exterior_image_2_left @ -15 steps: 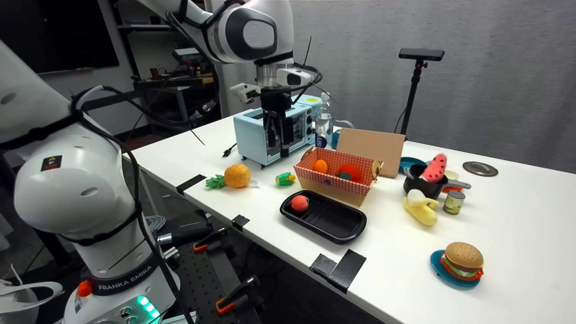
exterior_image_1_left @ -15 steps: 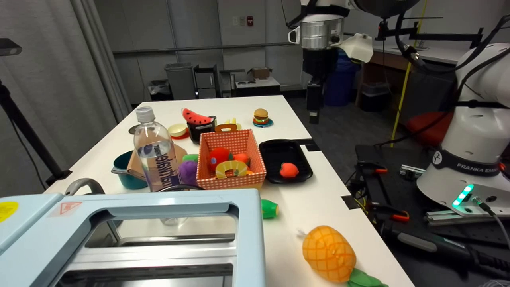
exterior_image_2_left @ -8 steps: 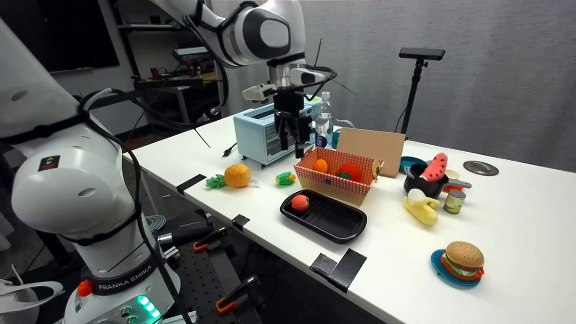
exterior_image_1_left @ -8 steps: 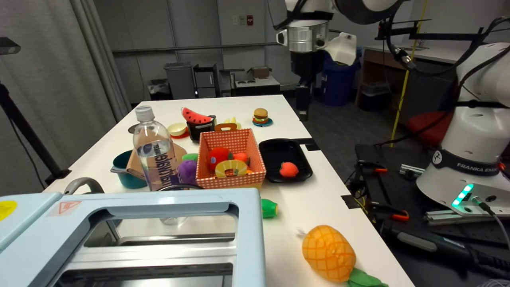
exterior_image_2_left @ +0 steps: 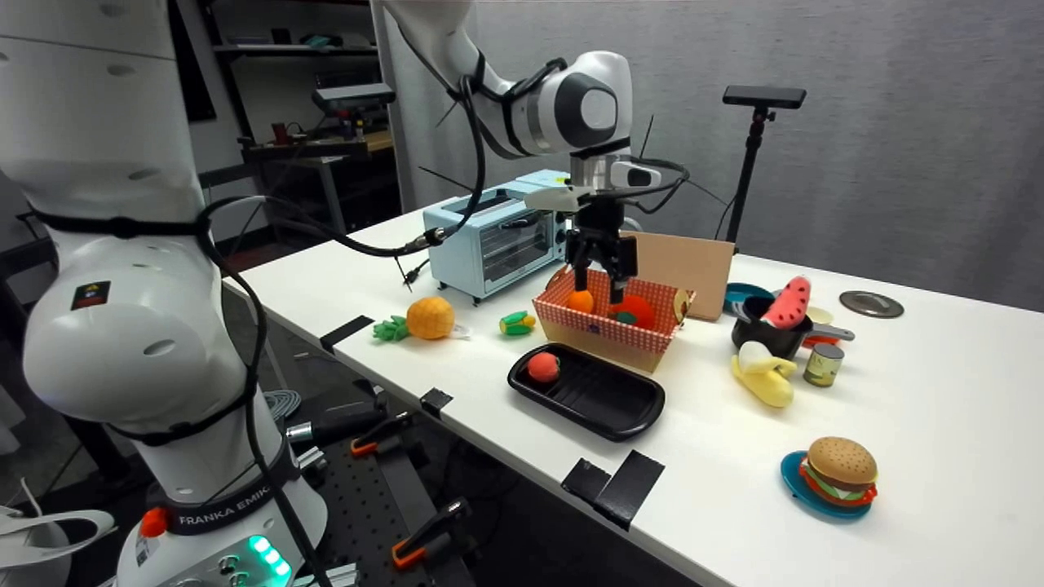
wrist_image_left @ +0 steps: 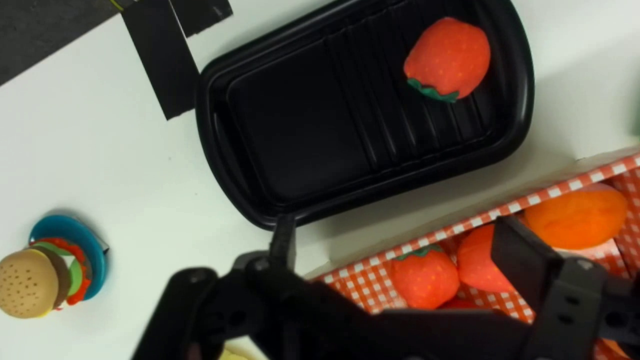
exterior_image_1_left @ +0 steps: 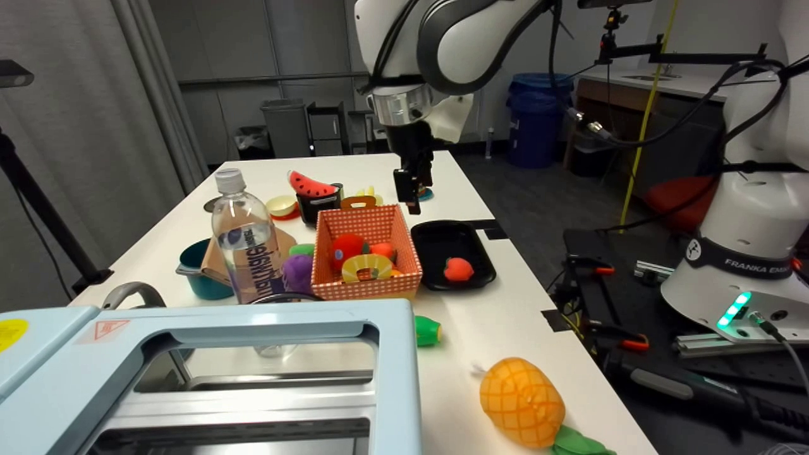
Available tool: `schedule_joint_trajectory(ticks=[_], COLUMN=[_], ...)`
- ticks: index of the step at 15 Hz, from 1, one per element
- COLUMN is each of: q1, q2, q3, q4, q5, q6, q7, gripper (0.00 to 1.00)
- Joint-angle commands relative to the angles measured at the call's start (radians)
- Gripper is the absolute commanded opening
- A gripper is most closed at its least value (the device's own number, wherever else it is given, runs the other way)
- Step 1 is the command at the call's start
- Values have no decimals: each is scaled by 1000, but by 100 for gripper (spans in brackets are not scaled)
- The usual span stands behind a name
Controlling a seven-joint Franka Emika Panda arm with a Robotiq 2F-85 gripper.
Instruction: Take the orange out of the box and put it on the tray
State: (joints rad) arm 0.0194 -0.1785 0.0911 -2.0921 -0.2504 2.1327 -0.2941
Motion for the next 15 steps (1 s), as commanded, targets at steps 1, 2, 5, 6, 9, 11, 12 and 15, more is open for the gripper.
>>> schedule_joint_trajectory(ticks=[1, 2, 5, 6, 9, 11, 12, 15], q1=[-61, -74, -110, -120, -139, -144, -143, -129], q2=[-148, -176, -258, -282, -343, -383, -400, -452], q3=[-29, -31, -37, -39, -49, -58, -62, -76], q4=[169, 200, 296, 327, 415, 473, 499, 567], q5=[-20, -18, -17, -17, -12, -12, -9, 7], q6=[-70, -81, -118, -125, -131, -130, -128, -120], q7=[30, 40, 60, 66, 98, 121, 131, 159], gripper=[100, 100, 100, 100, 100, 100, 100, 100])
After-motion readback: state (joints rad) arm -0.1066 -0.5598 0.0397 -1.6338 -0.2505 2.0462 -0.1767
